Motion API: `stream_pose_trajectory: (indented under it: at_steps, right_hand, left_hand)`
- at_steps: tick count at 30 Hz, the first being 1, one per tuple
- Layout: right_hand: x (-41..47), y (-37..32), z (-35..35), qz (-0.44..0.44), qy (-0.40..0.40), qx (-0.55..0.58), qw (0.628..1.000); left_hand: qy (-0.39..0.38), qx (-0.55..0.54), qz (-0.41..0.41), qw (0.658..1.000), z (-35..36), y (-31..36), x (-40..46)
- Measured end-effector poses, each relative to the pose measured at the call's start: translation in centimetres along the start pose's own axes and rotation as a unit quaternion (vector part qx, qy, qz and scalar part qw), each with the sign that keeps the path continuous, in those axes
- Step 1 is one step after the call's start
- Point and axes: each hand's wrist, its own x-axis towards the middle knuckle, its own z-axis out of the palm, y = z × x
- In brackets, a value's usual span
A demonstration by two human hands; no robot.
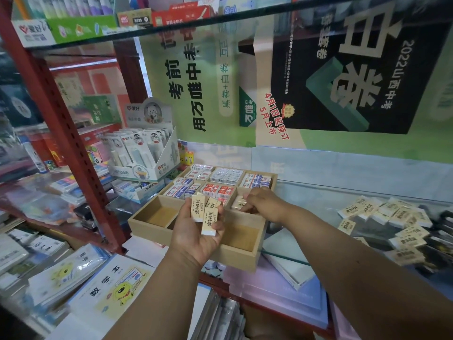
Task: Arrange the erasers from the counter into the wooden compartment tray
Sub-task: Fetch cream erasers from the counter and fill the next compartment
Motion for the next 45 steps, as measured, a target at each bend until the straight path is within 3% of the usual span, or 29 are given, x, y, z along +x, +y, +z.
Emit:
stream_pose_trajectory:
  at_steps: [9, 12, 19, 32, 37, 39, 41, 43, 45]
  right_hand:
    - [-0.7, -0.4, 0.2, 0.004, -0.011, -0.013, 1.000]
    - [-0.5, -0.5, 0.2, 0.000, -0.004, -0.071, 0.997]
    - [-0.4, -3.4, 0.2, -0.038, 0.003, 0.122, 0.992]
    - [-1.2, -5.7, 1.6, 0.044, -0.088, 0.258, 0.961]
    - [-1.1, -5.4, 0.1, 0.056, -0.008, 0.286, 0.957]
    - [-0.7, -5.1, -2.1, 0.045, 0.084, 0.223, 0.970]
    - [-0.1, -4.3, -3.9, 0.031, 0.155, 0.043, 0.986]
    - [0.2, -3.4, -4.4, 0.036, 0.138, -0.168, 0.976]
    - [0.1, -2.8, -3.7, 0.032, 0.098, -0.330, 0.938]
  left_hand:
    - [0.003, 0.011, -0.001, 1.000, 0.3, -0.1, -0.3]
    - [0.015, 0.010, 0.008, 1.000, 0.4, -0.1, -0.5]
    - [-0.002, 0.050, -0.004, 0.999, 0.8, -0.1, -0.5]
    - [-0.002, 0.127, -0.009, 0.992, 0.8, -0.2, -0.4]
    - [-0.006, 0.121, -0.008, 0.993, 0.9, -0.3, -0.5]
    - [-0.005, 0.101, -0.006, 0.995, 0.7, -0.1, -0.3]
    - [-0.003, 0.083, -0.002, 0.997, 0.3, 0.0, -0.2]
    - [-0.004, 0.074, -0.001, 0.997, 0.0, -0.1, -0.2]
    - [-0.009, 0.069, -0.003, 0.998, 0.1, -0.2, -0.2]
